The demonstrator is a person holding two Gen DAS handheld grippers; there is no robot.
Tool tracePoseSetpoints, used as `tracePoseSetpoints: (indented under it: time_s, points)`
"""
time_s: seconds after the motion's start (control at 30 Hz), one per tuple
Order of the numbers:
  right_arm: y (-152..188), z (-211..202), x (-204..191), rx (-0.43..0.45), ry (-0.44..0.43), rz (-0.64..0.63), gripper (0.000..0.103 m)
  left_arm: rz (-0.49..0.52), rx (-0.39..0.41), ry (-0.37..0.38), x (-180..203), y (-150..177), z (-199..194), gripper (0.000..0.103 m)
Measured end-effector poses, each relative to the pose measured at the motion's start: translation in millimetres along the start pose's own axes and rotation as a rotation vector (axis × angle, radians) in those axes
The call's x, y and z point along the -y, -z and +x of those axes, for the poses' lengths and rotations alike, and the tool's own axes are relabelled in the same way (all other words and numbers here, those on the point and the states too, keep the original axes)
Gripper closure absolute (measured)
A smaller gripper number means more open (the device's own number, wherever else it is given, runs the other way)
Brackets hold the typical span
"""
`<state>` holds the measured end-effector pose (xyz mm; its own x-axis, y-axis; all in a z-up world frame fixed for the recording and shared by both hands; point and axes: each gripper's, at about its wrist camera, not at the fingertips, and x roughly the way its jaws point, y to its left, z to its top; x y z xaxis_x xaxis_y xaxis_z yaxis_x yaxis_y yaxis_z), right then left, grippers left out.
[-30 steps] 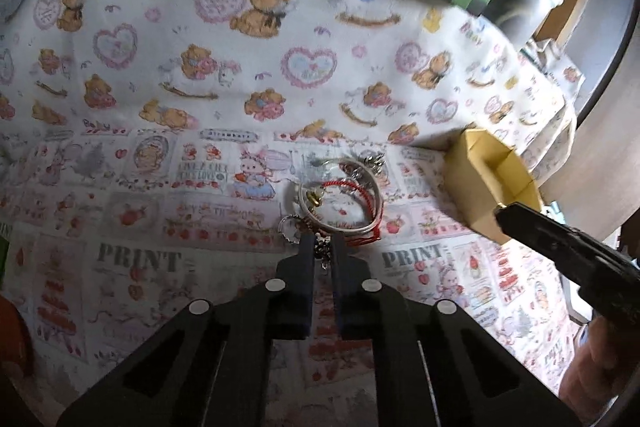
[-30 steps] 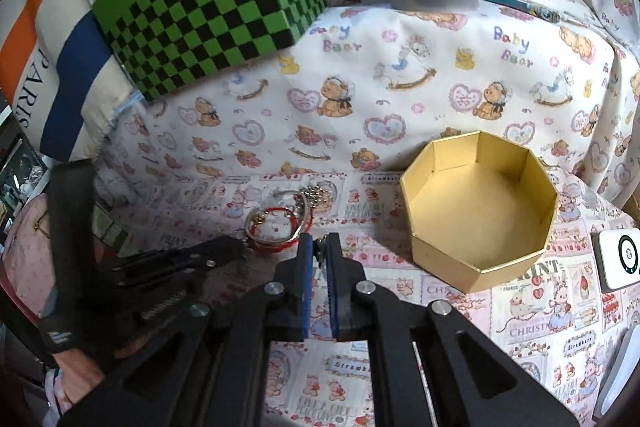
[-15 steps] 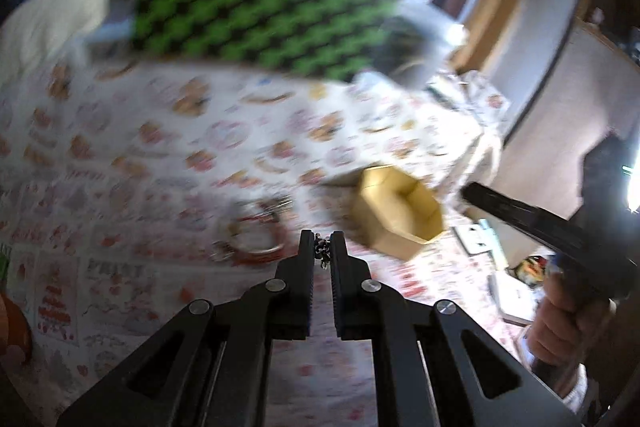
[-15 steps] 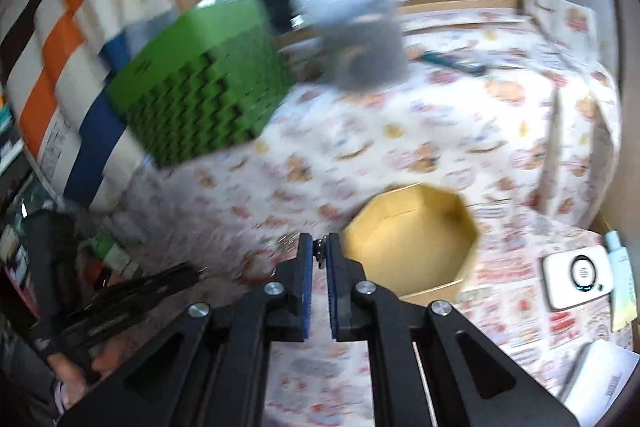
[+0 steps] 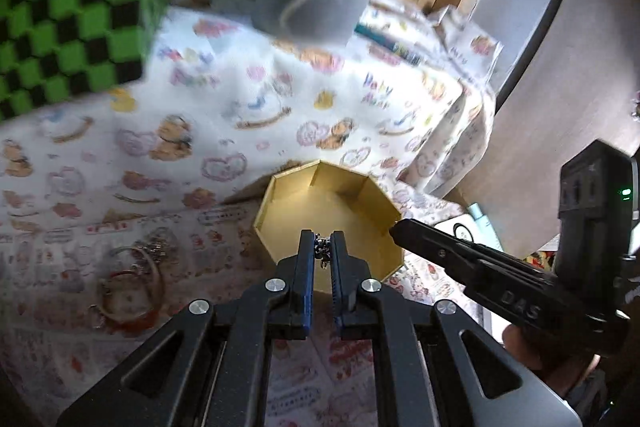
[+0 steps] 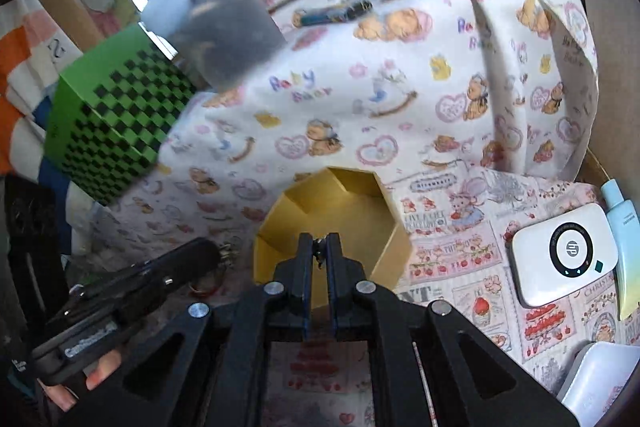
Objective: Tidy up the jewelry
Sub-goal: 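Carry the charm over the yellow hexagonal box and open the left tool, then move the open left tool back over the jewelry pile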
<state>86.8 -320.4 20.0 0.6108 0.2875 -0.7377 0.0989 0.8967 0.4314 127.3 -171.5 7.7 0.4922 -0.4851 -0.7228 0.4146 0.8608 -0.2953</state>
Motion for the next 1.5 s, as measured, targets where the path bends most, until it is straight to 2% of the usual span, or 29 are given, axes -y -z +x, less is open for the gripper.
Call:
tracePoseSetpoints:
  time_s: [0.13, 0.27, 0.3, 0.33, 0.37, 0.43, 0.5, 0.57, 0.63, 0.7, 0.8, 0.9, 0.97, 1.17, 1.33, 1.5]
  points:
    - [-0.6, 1.3, 3.6, 0.005, 0.019, -0.001, 0.096, 0.022, -0.019, 0.002, 2.7, 4.3, 14.1, 0.096]
    - [-1.5, 4.4, 6.7, 0.003, 0.024, 0.009, 0.095, 0.033, 0.011, -0.015, 3.6, 6.4, 14.4, 0.096]
    - [-1.5, 4.4, 6.5, 0.006, 0.028, 0.01, 0.095, 0.024, 0.027, -0.01, 1.8, 6.8, 10.9, 0.092]
    - [-1.5, 3.3, 6.7, 0.01, 0.021, 0.009, 0.091, 0.013, 0.041, -0.007, -0.7, 7.3, 6.4, 0.082]
    - [-1.6, 1.8, 6.6, 0.015, 0.014, 0.008, 0.088, 0.003, 0.057, -0.008, -4.0, 8.7, 0.5, 0.077]
    - [-1.5, -4.2, 3.6, 0.039, 0.013, 0.0, 0.079, -0.002, 0.096, -0.036, -9.4, 13.1, -15.3, 0.075]
    - [-0.7, -11.6, -1.3, 0.063, 0.018, -0.018, 0.077, 0.022, 0.137, -0.096, -11.0, 18.2, -34.2, 0.071]
    - [0.8, -17.6, -7.8, 0.084, 0.025, -0.036, 0.072, 0.032, 0.189, -0.149, -15.1, 25.9, -55.7, 0.06]
    - [4.0, -24.8, -18.4, 0.117, 0.041, -0.066, 0.059, 0.019, 0.219, -0.169, -23.6, 33.6, -74.3, 0.044]
    - [8.9, -30.0, -32.1, 0.153, 0.057, -0.11, 0.053, 0.014, 0.244, -0.173, -33.0, 40.9, -90.1, 0.041]
    - [15.6, -31.3, -47.4, 0.18, 0.078, -0.163, 0.044, 0.023, 0.289, -0.246, -41.6, 50.3, -106.5, 0.035]
    - [22.8, -26.2, -58.1, 0.183, 0.099, -0.19, 0.042, 0.022, 0.313, -0.301, -52.9, 57.3, -113.3, 0.029]
    - [26.1, -22.3, -61.1, 0.18, 0.112, -0.196, 0.04, -0.007, 0.295, -0.297, -63.7, 58.6, -110.8, 0.028]
    - [34.2, -10.9, -68.3, 0.17, 0.158, -0.24, 0.035, -0.119, 0.199, -0.355, -104.5, 60.1, -92.9, 0.028]
    - [34.8, -5.8, -64.1, 0.161, 0.174, -0.231, 0.035, -0.194, 0.131, -0.347, -131.3, 61.6, -76.1, 0.029]
    - [35.6, -3.8, -64.8, 0.158, 0.184, -0.239, 0.035, -0.207, 0.076, -0.348, -142.5, 62.9, -63.2, 0.041]
